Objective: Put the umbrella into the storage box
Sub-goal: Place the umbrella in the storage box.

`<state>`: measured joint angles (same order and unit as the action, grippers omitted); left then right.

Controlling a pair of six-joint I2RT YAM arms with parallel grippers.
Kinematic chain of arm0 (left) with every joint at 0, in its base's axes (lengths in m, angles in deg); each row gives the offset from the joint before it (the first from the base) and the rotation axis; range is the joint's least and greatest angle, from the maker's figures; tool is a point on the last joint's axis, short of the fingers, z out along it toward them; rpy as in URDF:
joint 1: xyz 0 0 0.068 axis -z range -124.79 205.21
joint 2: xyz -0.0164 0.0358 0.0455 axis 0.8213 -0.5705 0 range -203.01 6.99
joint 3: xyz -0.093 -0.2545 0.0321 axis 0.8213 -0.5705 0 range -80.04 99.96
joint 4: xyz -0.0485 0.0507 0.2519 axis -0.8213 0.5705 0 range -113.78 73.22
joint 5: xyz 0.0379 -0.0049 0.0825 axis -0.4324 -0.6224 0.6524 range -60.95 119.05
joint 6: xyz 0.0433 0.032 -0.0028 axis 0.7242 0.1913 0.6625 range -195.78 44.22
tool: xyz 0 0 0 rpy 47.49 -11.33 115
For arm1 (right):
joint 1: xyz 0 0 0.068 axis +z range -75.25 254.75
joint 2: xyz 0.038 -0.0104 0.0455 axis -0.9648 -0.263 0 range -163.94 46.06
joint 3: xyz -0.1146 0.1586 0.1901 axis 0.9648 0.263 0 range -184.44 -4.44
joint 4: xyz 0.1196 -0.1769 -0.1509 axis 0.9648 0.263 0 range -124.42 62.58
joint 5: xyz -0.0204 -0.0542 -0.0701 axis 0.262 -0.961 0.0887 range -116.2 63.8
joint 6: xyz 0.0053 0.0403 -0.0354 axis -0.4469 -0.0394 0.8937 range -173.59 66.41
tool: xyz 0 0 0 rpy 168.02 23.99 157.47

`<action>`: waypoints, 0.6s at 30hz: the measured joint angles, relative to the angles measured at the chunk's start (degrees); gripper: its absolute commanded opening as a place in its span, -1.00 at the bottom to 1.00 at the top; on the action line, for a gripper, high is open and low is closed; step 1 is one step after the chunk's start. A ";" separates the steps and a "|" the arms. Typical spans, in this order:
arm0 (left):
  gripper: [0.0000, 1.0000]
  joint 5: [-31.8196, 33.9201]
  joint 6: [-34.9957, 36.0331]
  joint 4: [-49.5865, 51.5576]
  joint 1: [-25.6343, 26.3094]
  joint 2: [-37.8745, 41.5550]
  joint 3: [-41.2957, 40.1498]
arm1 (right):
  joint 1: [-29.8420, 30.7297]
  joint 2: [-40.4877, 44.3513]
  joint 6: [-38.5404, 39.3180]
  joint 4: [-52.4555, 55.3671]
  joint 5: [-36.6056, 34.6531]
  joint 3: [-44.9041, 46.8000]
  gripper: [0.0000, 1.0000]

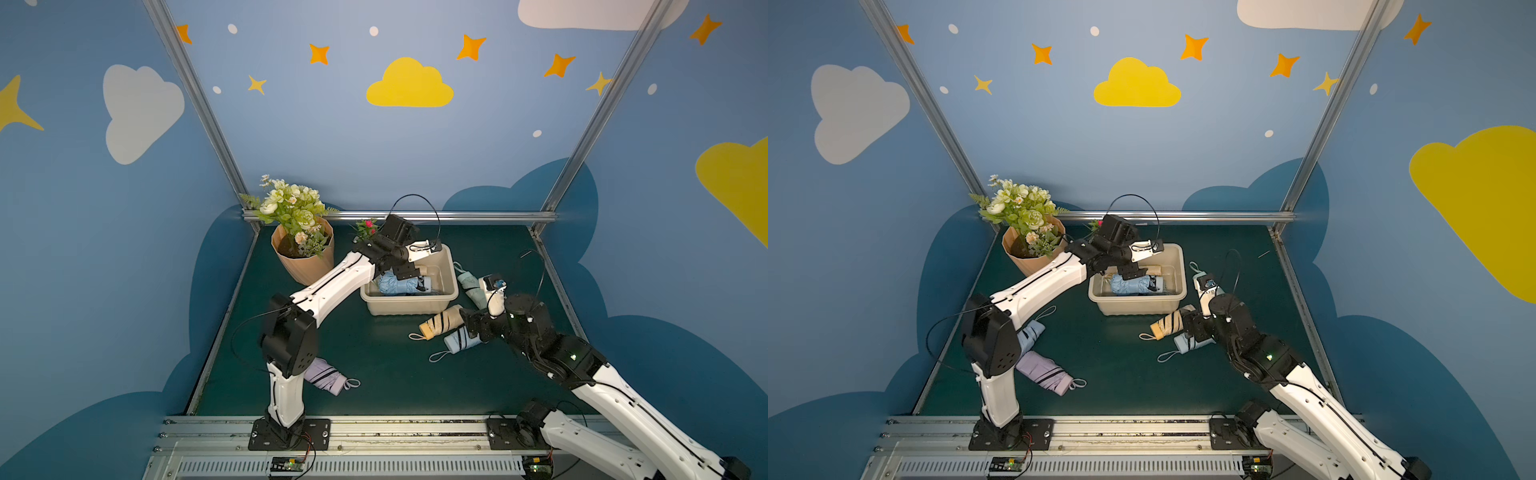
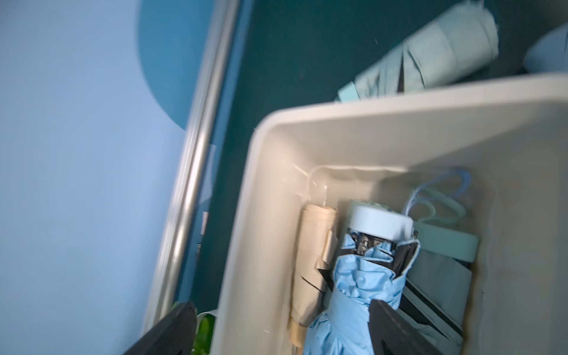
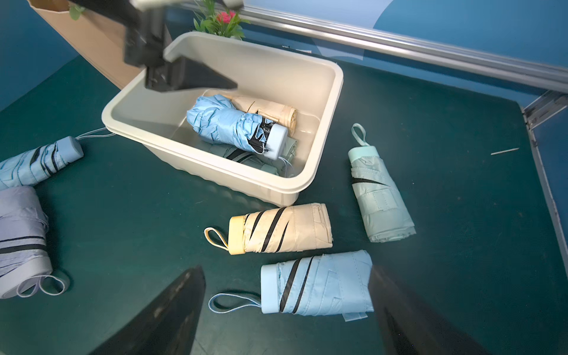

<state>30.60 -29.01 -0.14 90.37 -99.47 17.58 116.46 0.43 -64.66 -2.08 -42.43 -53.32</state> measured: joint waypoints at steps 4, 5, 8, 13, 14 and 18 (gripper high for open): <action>1.00 1.27 -6.93 -7.39 0.00 11.23 -6.25 | -0.04 -2.29 -2.60 0.24 1.44 -0.02 0.74; 1.00 1.68 -8.70 -8.85 0.00 13.64 -7.76 | -0.04 -2.93 -2.91 0.22 2.19 -0.04 0.74; 1.00 3.63 -15.45 -13.27 -0.11 21.51 -13.75 | 0.00 -5.33 -3.50 0.04 4.66 -0.63 0.72; 1.00 5.66 -29.31 -17.18 -2.69 34.75 -25.33 | 1.88 -11.17 -4.17 -1.07 8.96 -3.76 0.71; 1.00 6.08 -32.13 -17.51 -3.67 37.44 -27.34 | 3.06 -12.98 -4.11 -1.66 9.77 -4.72 0.71; 1.00 9.22 -41.83 -17.16 -8.55 47.41 -32.57 | 9.29 -20.70 -2.16 -4.76 12.39 -8.13 0.73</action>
<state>39.82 -70.85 -17.30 81.82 -52.06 -14.99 125.75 -20.27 -66.82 -6.84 -30.04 -61.45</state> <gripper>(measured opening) 0.999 0.859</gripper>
